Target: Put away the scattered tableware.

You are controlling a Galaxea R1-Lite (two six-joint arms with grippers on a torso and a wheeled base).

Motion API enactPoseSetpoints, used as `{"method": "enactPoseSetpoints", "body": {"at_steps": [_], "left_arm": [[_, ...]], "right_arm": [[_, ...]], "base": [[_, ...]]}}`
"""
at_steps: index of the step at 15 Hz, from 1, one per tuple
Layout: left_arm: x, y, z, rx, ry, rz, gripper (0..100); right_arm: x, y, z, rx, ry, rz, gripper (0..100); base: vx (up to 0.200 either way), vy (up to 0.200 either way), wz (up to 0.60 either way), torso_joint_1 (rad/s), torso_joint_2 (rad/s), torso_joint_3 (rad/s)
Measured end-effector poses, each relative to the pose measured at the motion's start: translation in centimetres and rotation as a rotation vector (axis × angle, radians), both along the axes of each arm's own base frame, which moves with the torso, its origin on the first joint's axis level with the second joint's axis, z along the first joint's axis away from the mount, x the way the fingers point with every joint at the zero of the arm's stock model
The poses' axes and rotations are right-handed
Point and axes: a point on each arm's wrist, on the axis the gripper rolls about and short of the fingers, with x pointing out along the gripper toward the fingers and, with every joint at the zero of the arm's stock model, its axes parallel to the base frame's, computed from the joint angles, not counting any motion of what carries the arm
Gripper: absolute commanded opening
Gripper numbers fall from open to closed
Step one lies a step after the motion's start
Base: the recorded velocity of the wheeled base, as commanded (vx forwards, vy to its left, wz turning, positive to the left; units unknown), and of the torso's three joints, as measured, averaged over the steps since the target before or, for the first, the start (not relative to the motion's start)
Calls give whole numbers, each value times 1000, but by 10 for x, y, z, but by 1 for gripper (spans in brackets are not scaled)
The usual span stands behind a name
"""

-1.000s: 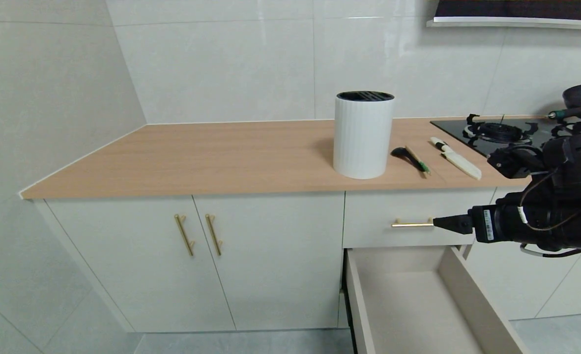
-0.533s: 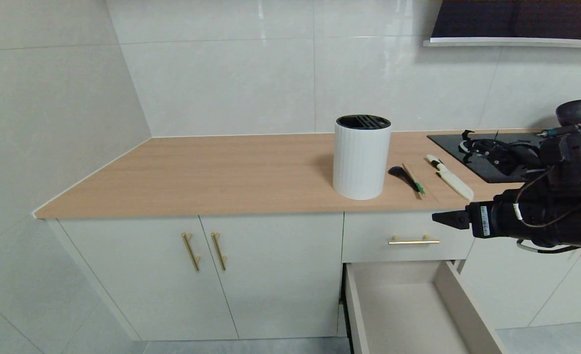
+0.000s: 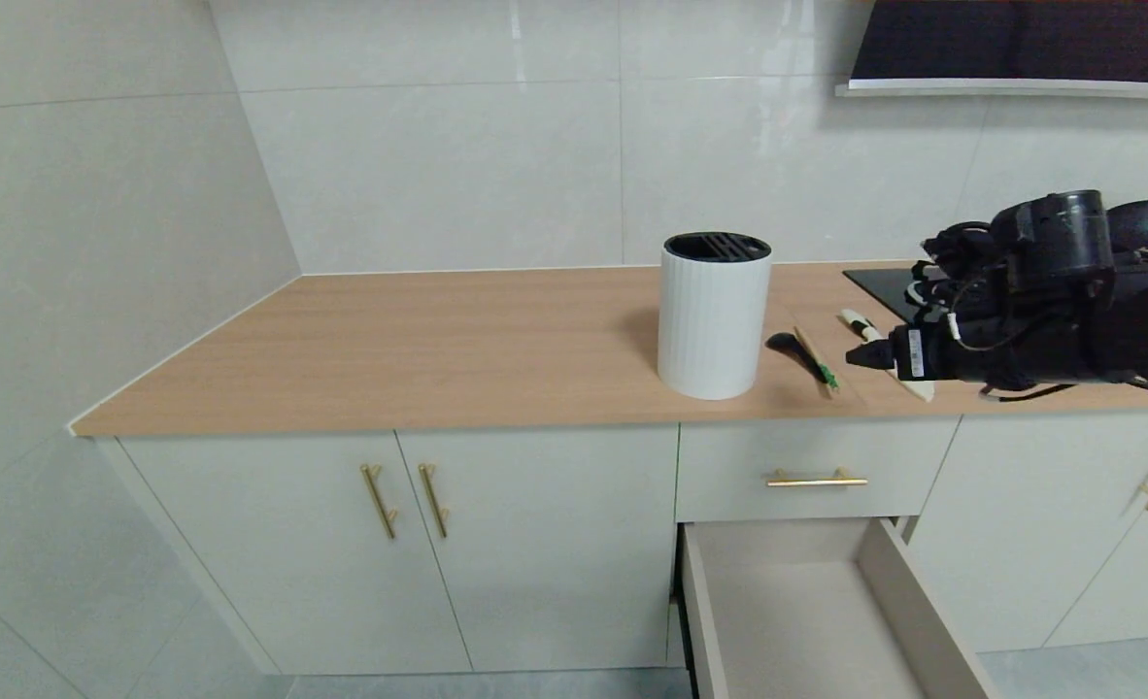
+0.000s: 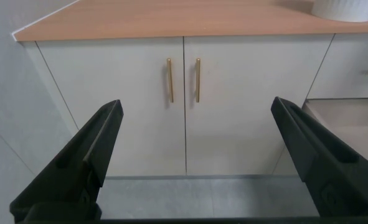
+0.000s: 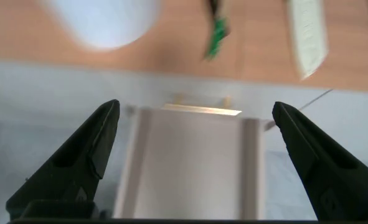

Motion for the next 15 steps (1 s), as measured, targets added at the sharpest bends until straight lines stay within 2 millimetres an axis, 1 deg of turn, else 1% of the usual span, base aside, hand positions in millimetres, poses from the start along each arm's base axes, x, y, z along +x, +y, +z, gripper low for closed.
{"method": "enactPoseSetpoints", "body": {"at_steps": [1,2,5,6,9,12,15], "left_arm": [[0,0,0,0,0,0,100],[0,0,0,0,0,0,100],[0,0,0,0,0,0,100],[0,0,0,0,0,0,100],[0,0,0,0,0,0,100],[0,0,0,0,0,0,100],[0,0,0,0,0,0,100]], "right_arm": [[18,0,-3,-15,11,-29,100],[34,0,-10,-35,36,-59,100],[68,2,-37,-68,80,-105,100],[74,3,-45,-68,91,-110,100],[84,4,-58,-65,111,-112,100],[97,6,-60,-45,90,-124,100],[107,10,-71,-48,101,-130,100]], "base": [[0,0,0,0,0,0],[0,0,0,0,0,0],[0,0,0,0,0,0],[0,0,0,0,0,0],[0,0,0,0,0,0],[0,0,0,0,0,0],[0,0,0,0,0,0]]}}
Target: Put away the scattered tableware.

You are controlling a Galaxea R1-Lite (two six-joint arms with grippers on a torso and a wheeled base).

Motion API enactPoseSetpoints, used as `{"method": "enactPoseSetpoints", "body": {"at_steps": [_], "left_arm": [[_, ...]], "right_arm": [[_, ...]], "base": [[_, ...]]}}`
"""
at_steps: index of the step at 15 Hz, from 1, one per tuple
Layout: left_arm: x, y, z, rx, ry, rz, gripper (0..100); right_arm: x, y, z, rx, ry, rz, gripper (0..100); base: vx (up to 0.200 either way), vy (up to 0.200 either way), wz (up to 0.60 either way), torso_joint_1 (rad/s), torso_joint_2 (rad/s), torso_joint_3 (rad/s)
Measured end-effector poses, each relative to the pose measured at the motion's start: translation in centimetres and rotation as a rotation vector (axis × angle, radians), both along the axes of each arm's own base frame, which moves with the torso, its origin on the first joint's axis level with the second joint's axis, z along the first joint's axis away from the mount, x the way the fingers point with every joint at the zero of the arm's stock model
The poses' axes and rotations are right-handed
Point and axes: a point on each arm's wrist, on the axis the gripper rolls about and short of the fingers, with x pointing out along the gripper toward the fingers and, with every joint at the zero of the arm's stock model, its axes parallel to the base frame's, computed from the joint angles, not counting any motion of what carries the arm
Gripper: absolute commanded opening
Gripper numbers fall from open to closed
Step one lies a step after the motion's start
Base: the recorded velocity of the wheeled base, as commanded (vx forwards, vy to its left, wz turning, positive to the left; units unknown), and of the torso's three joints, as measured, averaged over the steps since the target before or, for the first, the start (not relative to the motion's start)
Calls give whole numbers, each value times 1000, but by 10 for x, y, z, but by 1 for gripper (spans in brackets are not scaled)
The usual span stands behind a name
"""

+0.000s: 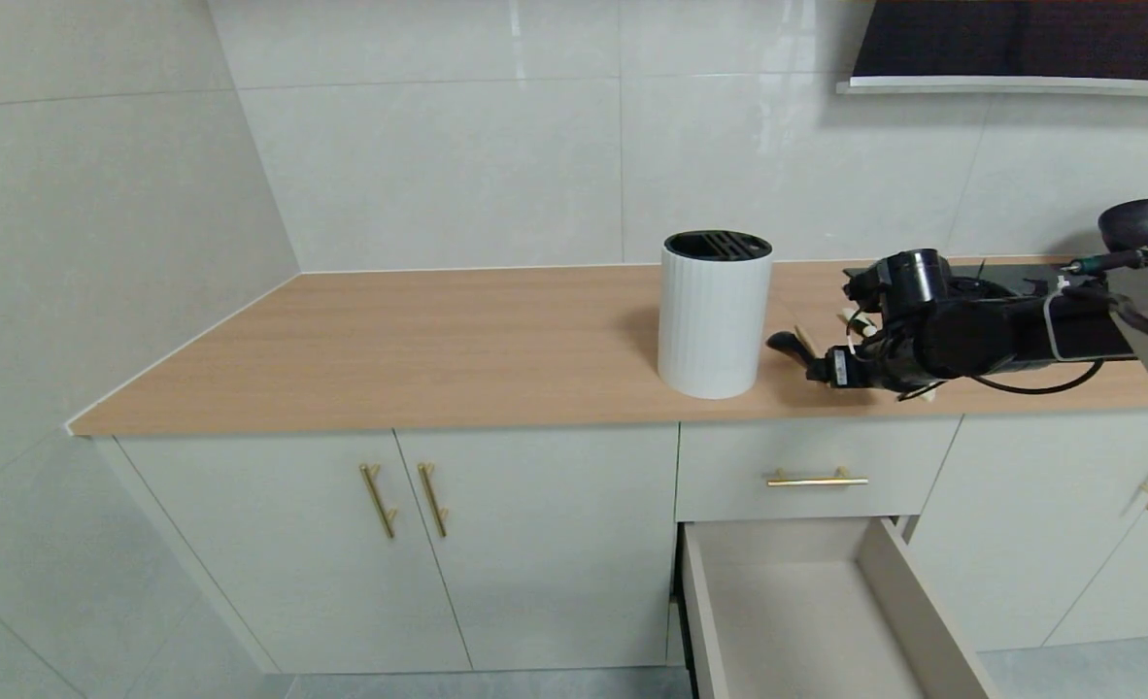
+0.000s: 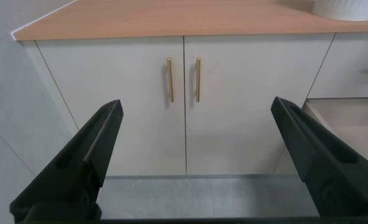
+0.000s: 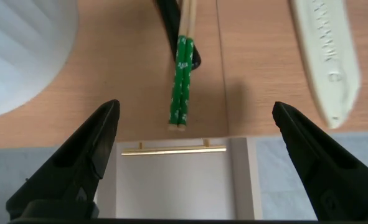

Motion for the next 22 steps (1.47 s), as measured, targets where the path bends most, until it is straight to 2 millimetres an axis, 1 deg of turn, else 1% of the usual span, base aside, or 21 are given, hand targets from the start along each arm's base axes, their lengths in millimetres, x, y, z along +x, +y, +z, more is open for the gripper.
{"method": "enactPoseSetpoints", "body": {"at_steps": [3,8,9,18,20,22], "left_arm": [[0,0,0,0,0,0,100],[0,0,0,0,0,0,100],[0,0,0,0,0,0,100],[0,0,0,0,0,0,100],[0,0,0,0,0,0,100],[0,0,0,0,0,0,100]], "right_arm": [[6,1,-8,-12,5,-17,100],[10,2,-18,-15,19,-17,100],[11,2,-19,-14,20,-17,0],[11,1,-22,-13,29,-17,0],[10,-1,-16,10,13,-38,0],[6,-3,-2,41,-20,-61,0]], "base": [[0,0,0,0,0,0],[0,0,0,0,0,0],[0,0,0,0,0,0],[0,0,0,0,0,0],[0,0,0,0,0,0],[0,0,0,0,0,0]]}}
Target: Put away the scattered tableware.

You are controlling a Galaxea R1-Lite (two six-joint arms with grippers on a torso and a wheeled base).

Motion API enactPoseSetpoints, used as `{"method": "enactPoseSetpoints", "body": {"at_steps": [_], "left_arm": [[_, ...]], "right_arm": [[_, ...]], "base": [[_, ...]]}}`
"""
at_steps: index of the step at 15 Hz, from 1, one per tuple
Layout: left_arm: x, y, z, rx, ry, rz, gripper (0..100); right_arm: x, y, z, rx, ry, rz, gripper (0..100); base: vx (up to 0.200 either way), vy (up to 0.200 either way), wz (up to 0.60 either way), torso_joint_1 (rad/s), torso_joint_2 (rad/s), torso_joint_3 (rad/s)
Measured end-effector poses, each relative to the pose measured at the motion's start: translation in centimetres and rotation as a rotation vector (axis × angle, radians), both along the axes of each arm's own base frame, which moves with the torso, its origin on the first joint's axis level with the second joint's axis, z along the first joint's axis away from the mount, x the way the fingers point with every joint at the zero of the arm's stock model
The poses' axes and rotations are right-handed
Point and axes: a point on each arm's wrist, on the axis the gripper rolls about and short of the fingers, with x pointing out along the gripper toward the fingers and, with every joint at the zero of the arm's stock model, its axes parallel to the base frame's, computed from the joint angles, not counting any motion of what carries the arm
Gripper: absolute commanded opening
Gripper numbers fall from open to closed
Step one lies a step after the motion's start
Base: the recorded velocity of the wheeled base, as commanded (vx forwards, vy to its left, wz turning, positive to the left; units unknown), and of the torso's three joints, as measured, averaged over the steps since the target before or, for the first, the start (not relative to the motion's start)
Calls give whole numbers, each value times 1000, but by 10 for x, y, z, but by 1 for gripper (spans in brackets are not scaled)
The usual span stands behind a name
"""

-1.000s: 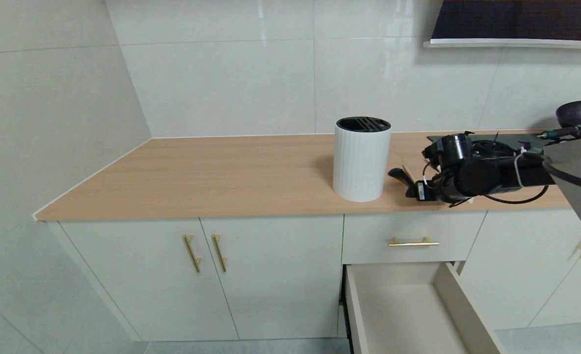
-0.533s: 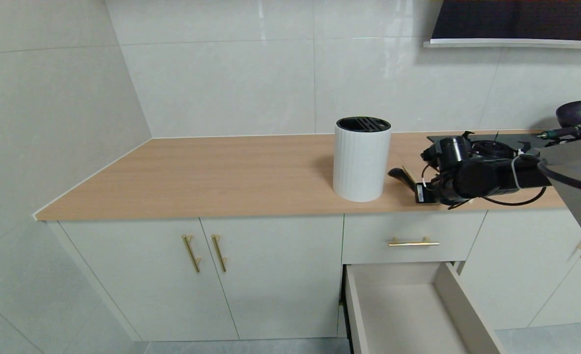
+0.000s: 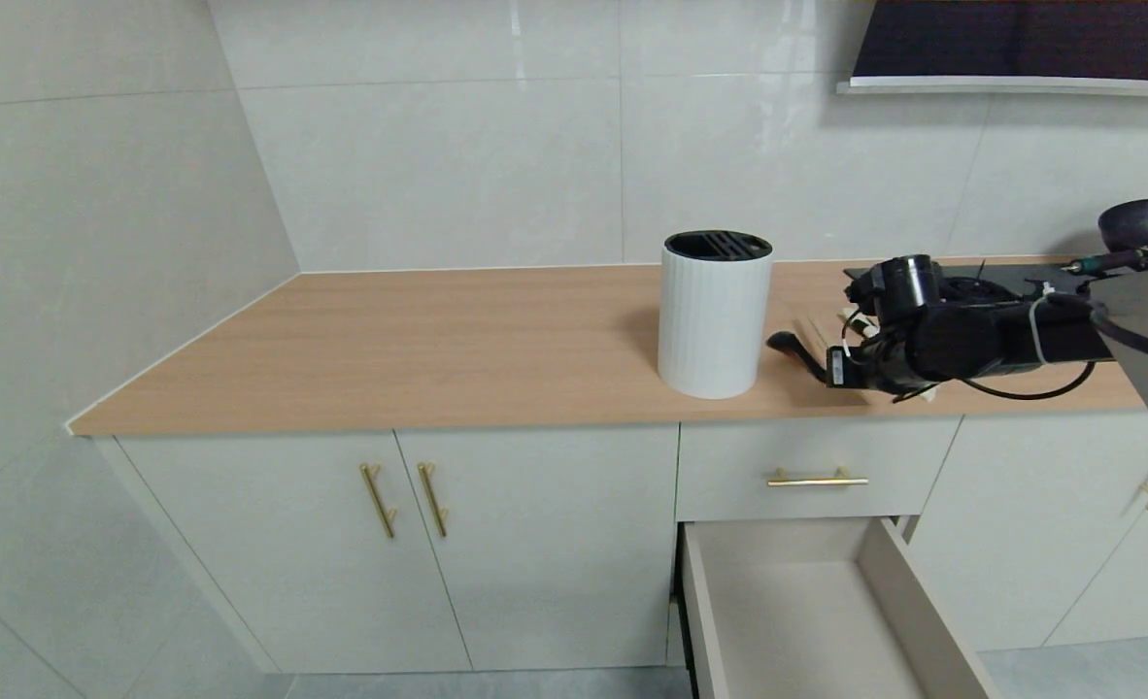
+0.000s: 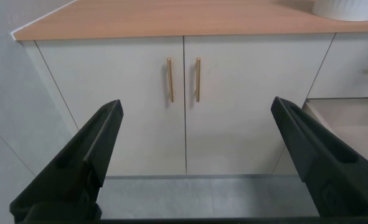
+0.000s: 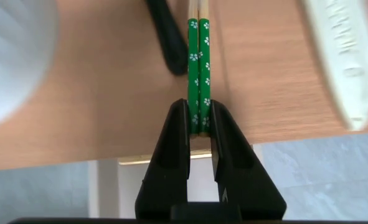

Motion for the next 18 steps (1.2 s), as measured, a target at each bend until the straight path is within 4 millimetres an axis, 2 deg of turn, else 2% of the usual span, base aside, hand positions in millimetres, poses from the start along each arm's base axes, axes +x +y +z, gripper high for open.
{"method": "enactPoseSetpoints", "body": {"at_steps": [2,5,8,11,12,14,16,18], "left_arm": [[0,0,0,0,0,0,100],[0,0,0,0,0,0,100],[0,0,0,0,0,0,100],[0,0,0,0,0,0,100],[0,0,0,0,0,0,100],[0,0,0,0,0,0,100],[0,0,0,0,0,0,100],[0,0,0,0,0,-1,100]], "right_arm": [[-11,-5,21,14,-35,-13,0],[-48,-13,56,31,-64,-1,0],[-109,-21,86,63,-39,81,0],[-181,-29,109,81,51,193,0],[-204,-31,110,84,71,238,0],[-236,-31,99,69,117,307,0],[-256,-24,91,60,127,373,0],[-267,-18,87,58,134,417,0]], "base": [[0,0,0,0,0,0],[0,0,0,0,0,0],[0,0,0,0,0,0],[0,0,0,0,0,0],[0,0,0,0,0,0],[0,0,0,0,0,0],[0,0,0,0,0,0],[0,0,0,-100,254,151]]}}
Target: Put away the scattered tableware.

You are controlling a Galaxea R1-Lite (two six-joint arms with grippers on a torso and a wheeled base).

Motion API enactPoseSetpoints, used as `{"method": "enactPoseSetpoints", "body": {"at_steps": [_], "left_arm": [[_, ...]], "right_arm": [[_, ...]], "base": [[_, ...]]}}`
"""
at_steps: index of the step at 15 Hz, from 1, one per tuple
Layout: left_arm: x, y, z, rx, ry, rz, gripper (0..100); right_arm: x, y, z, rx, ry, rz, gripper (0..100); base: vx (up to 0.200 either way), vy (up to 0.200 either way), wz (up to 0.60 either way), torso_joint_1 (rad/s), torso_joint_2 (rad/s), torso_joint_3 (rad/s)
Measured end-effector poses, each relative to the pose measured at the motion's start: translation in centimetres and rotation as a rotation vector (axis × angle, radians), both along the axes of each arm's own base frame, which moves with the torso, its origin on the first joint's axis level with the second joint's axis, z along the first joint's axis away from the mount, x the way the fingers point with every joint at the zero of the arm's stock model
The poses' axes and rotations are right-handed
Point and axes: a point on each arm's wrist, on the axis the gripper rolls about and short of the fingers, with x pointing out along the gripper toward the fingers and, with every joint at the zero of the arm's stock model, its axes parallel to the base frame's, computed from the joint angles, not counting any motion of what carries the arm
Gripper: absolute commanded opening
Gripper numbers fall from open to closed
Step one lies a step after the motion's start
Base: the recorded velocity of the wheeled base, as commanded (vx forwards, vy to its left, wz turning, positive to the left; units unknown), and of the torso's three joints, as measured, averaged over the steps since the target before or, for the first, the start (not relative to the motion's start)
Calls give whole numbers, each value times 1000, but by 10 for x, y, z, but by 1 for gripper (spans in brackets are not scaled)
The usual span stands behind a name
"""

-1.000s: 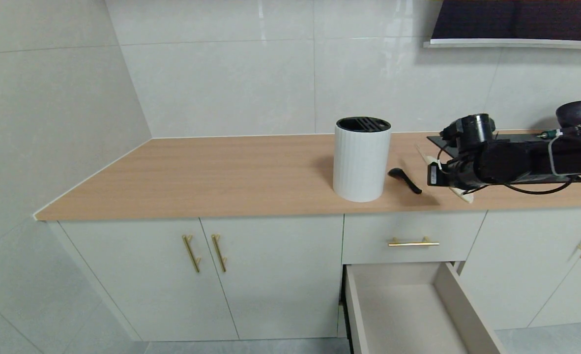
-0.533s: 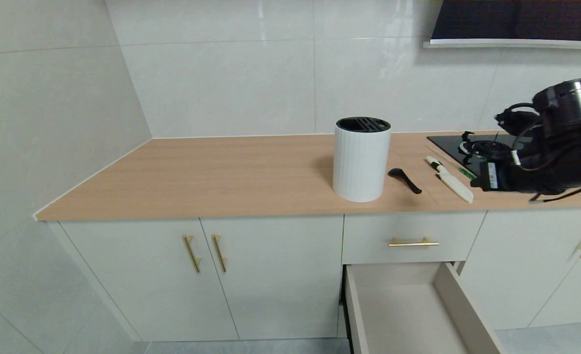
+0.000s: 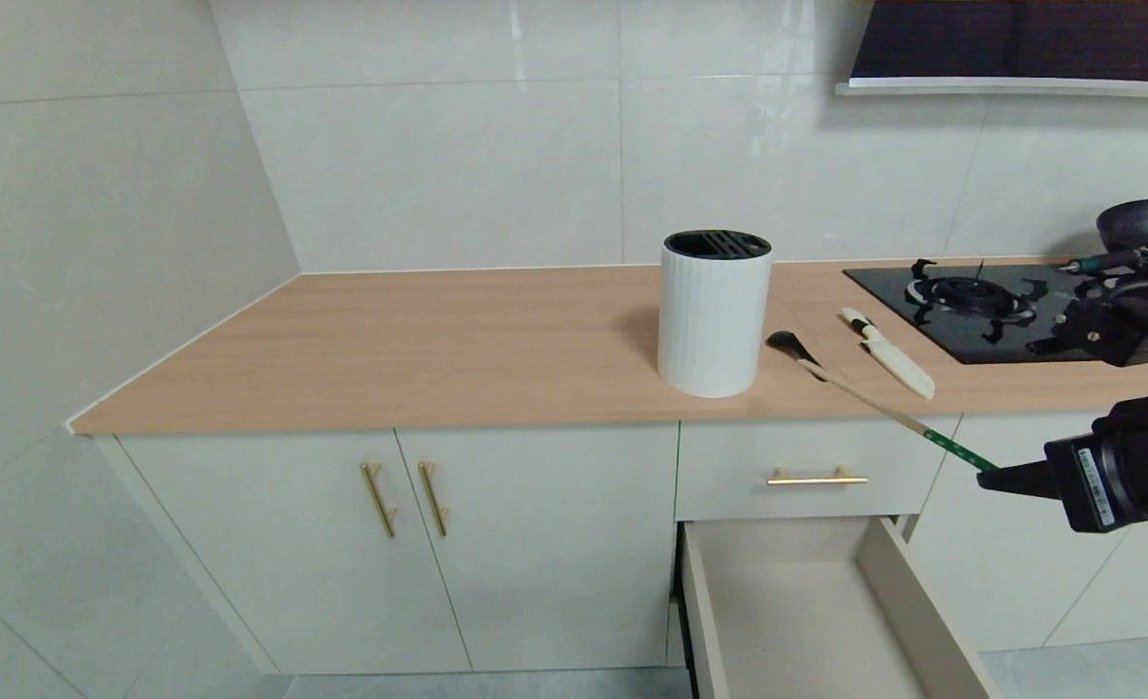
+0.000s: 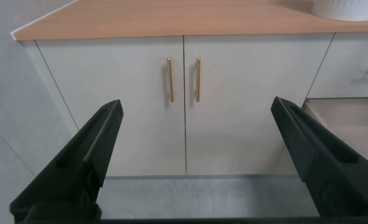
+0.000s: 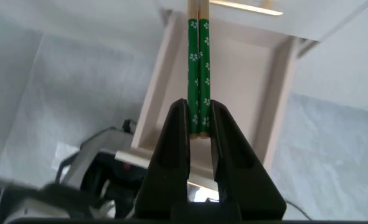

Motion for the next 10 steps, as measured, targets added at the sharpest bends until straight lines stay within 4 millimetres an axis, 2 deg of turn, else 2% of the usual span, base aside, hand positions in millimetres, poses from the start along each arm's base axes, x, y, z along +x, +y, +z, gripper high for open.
{"method": "enactPoseSetpoints", "body": {"at_steps": [10], "left_arm": [[0,0,0,0,0,1,100]], "right_arm": [[-15,7,-12,-52,17,94,0]], "base": [[0,0,0,-170,473,302]]}}
